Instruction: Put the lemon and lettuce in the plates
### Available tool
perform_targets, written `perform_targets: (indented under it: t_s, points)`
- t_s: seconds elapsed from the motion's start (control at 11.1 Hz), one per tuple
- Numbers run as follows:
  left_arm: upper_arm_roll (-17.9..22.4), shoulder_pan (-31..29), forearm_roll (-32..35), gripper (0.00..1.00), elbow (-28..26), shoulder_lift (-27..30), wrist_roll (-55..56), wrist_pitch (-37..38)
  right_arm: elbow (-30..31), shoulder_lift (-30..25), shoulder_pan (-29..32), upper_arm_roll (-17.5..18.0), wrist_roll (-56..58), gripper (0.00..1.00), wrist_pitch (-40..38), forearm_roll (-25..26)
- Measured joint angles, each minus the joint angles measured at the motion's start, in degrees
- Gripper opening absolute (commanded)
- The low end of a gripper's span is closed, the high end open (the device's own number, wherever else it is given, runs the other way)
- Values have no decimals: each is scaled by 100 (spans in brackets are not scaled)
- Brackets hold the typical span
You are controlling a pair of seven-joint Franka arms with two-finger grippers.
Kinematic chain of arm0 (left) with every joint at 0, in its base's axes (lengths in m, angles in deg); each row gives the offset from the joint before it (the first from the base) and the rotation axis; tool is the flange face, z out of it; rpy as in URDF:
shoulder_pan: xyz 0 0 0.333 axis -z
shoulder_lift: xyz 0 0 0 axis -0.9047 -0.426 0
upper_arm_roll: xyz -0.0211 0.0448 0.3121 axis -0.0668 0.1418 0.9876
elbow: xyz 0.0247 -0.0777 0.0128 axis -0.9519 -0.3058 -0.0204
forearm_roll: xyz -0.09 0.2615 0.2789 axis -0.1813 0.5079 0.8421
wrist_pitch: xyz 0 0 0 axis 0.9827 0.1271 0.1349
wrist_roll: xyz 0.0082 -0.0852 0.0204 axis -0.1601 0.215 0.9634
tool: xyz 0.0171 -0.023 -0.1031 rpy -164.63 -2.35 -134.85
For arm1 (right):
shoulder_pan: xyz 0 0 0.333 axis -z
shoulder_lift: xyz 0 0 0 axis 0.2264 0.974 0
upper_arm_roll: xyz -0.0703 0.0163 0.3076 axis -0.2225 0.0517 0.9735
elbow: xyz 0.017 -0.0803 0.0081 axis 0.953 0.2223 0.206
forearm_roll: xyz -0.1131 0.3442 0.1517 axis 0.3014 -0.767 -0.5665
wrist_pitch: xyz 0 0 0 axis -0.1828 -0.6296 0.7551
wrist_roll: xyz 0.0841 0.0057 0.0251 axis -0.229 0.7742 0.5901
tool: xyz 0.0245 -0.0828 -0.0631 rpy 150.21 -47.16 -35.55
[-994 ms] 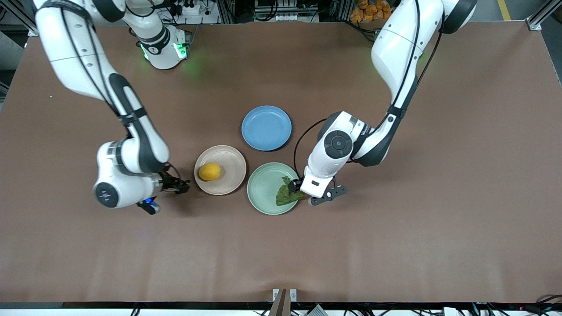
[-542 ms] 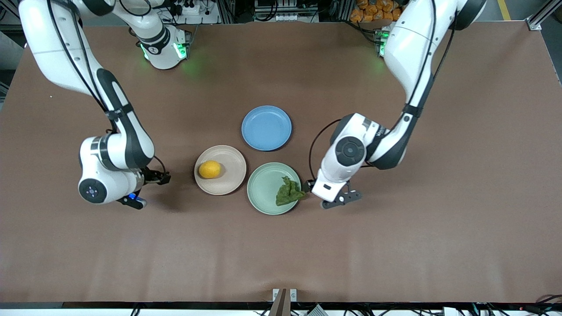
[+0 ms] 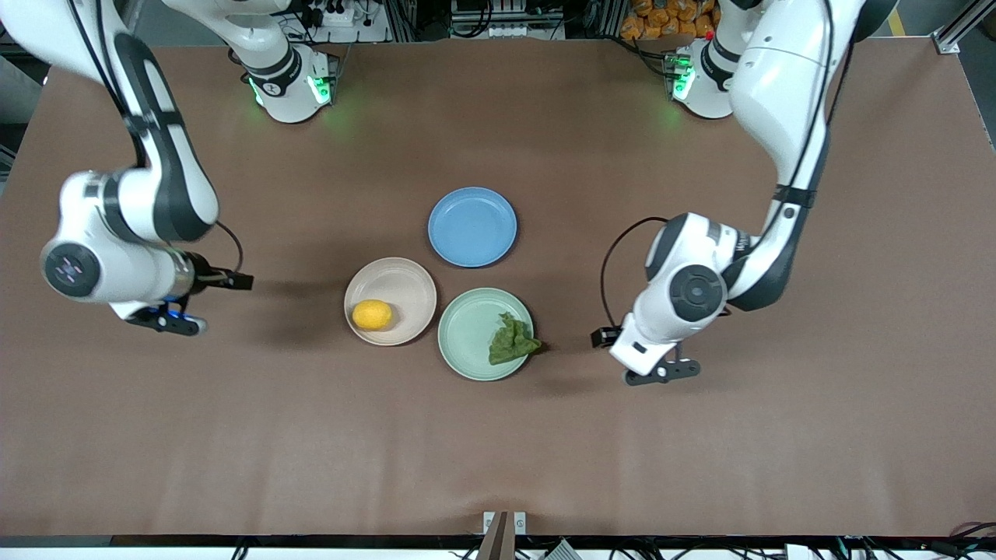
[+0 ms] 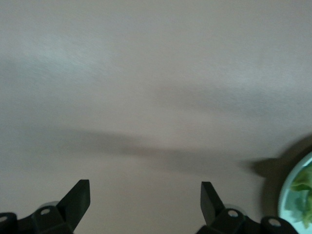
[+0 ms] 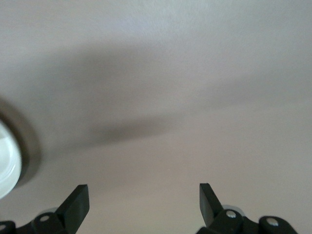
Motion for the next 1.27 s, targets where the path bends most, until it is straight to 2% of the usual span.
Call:
perform_targets:
  t_s: [0.27,0.45,0.63,0.81,1.08,1.27]
  points:
    - [8,-358,3,100,-283,339,-726,76,102,-934,30,-110,859,100,-291,11]
    - [10,-582,3,100,-406,576,-1048,297,-343,-1300,27,-181,1061,100,-1095,10]
    - [17,-728,3,100,-454,794,-1193,533,-1054,-1355,-22,-172,1091,100,-1583,8]
    - [27,-841,5,100,-505,1023,-1415,692,-1534,-1356,-60,-144,1112,100,-1610,-66]
    - [34,-1027,5,100,-628,1487,-1717,1092,-1976,-1356,-52,-168,1145,100,-1776,-273]
    - [37,-1086,8,100,-666,1806,-1826,1355,-2185,-1468,139,-252,1441,100,-2233,-462]
